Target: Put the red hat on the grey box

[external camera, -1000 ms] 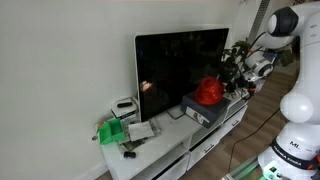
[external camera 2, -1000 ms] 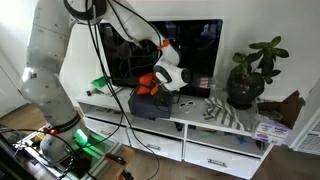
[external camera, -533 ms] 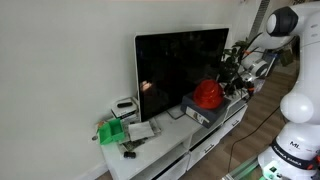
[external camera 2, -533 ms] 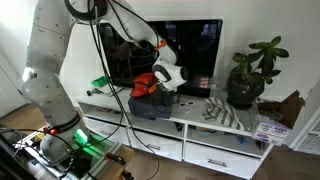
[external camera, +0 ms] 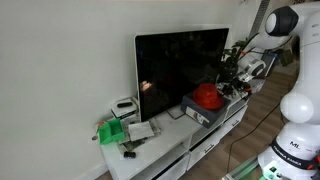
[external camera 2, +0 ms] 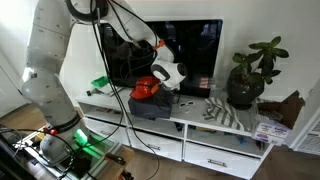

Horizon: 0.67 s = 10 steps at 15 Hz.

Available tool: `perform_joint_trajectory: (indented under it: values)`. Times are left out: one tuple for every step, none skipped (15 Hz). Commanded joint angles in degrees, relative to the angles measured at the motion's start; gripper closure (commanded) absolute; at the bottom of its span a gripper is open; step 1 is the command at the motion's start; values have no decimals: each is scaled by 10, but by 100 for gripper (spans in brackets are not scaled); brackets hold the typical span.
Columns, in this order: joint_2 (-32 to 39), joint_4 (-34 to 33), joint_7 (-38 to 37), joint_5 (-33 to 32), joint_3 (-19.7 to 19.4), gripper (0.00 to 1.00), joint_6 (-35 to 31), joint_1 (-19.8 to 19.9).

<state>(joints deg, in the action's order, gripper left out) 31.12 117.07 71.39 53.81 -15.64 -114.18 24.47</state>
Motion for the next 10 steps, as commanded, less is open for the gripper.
perform_joint_trajectory:
  values:
    - [-25, 15, 7, -1, 5, 59, -52, 1]
    - [-33, 17, 9, -3, 5, 51, -67, 0]
    - [-44, 21, 9, -6, 4, 45, -81, -1]
    - [-55, 25, 8, -9, 3, 37, -93, -2]
    - [-71, 33, 4, -13, 1, 31, -112, -6]
    - [-88, 43, -2, -20, -1, 22, -129, -12]
    - [-105, 52, -10, -28, -2, 16, -141, -16]
    - [-133, 70, -19, -43, -4, 10, -153, -22]
    - [-159, 87, -27, -58, -5, 2, -161, -28]
    - [-192, 110, -46, -91, -10, 1, -172, -39]
